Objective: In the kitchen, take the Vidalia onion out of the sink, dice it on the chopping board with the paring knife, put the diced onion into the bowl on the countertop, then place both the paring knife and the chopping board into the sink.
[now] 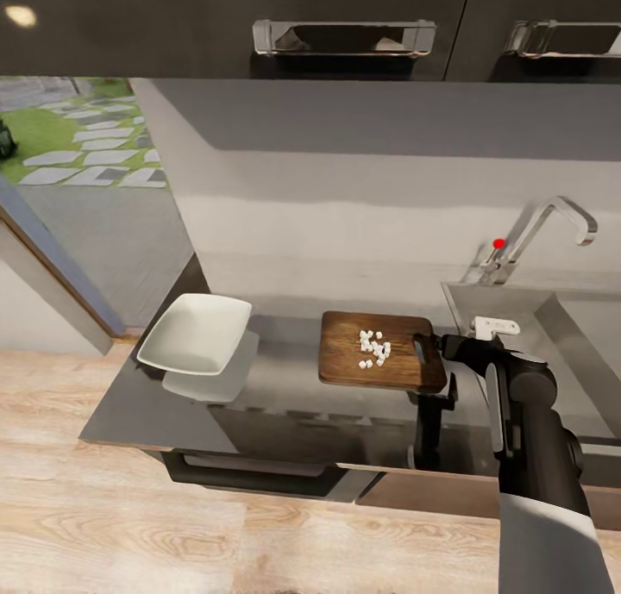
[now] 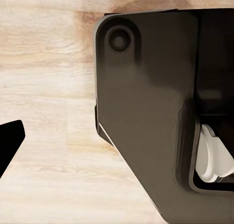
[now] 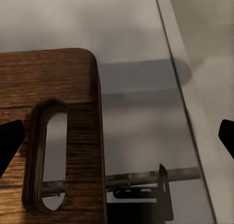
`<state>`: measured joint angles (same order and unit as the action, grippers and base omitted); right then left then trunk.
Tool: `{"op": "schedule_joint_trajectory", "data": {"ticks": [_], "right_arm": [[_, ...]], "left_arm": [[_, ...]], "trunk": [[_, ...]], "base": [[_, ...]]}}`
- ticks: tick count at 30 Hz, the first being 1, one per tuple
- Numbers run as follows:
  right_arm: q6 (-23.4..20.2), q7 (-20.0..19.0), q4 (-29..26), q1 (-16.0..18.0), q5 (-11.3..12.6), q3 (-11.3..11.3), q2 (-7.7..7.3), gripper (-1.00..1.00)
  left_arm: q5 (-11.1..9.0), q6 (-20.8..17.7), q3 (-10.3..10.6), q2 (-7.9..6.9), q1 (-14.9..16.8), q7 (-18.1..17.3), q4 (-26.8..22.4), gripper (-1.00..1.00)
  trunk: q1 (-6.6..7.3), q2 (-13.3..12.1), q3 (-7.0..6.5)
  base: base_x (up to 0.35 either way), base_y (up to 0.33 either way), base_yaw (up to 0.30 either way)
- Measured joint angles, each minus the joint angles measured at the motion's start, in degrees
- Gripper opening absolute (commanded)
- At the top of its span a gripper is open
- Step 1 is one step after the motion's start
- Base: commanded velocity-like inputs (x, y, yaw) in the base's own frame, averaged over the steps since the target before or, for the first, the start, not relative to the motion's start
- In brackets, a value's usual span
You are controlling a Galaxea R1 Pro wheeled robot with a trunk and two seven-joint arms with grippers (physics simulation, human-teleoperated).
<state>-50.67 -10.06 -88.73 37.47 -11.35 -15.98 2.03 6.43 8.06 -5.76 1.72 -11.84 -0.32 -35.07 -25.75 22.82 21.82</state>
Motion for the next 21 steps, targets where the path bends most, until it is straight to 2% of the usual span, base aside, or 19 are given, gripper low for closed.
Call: {"op": "schedule_joint_trajectory", "data": {"ticks": [13, 21], "right_arm": [[0.0, 0.0, 0.2, 0.0, 0.0, 0.0, 0.02, 1.0], [0.0, 0.0, 0.2, 0.0, 0.0, 0.1, 0.02, 1.0]], "left_arm": [[0.0, 0.0, 0.0, -0.02, 0.0, 0.0, 0.0, 1.0], [0.0, 0.0, 0.0, -0.02, 0.0, 0.0, 0.1, 1.0]], "trunk": [[0.0, 0.0, 0.61], [0.0, 0.0, 0.98]], "base": [[0.0, 0.0, 0.001], [0.0, 0.0, 0.055]]}}
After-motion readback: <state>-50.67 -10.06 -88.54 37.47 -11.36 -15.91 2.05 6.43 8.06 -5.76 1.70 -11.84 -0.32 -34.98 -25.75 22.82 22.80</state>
